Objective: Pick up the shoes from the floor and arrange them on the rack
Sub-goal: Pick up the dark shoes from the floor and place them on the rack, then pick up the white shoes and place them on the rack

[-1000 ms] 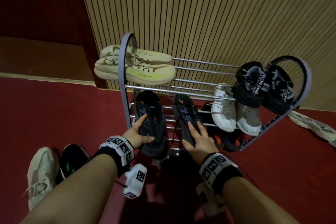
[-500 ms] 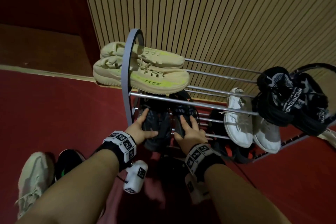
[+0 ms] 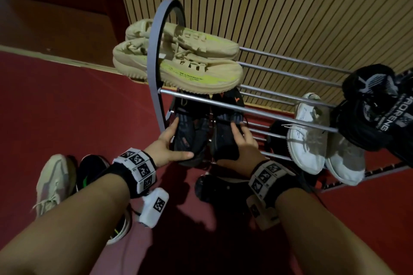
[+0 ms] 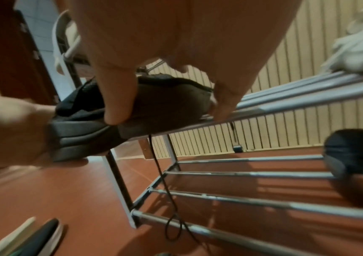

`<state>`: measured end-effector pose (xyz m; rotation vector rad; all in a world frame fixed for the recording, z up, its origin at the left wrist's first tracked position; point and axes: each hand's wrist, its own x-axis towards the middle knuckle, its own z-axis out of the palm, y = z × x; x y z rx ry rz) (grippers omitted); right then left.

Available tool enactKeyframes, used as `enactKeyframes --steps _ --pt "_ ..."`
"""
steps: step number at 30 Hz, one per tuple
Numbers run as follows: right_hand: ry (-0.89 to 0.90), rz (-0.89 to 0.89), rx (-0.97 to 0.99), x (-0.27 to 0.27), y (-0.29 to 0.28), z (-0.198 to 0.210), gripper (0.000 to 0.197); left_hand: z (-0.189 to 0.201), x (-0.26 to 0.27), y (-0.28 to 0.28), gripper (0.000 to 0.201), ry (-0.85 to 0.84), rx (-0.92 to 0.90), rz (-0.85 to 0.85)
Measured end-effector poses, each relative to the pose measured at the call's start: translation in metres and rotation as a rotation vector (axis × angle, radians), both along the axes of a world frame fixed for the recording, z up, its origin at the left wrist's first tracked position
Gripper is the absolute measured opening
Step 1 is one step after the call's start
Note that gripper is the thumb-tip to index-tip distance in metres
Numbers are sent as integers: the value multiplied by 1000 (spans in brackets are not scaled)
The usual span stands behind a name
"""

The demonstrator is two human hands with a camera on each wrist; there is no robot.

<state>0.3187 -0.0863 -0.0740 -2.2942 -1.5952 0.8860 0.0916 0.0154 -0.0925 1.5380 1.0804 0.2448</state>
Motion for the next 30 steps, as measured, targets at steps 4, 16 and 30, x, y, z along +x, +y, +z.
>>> enactKeyframes --steps 4,16,30 --pt "8 -43 105 5 -7 -10 121 -3 -3 -4 135 101 63 -79" --pt "52 -43 360 -4 -19 -33 101 -7 -3 -24 91 130 166 199" --pt "-251 135 -259 74 -82 -130 76 -64 55 -87 47 448 -136 46"
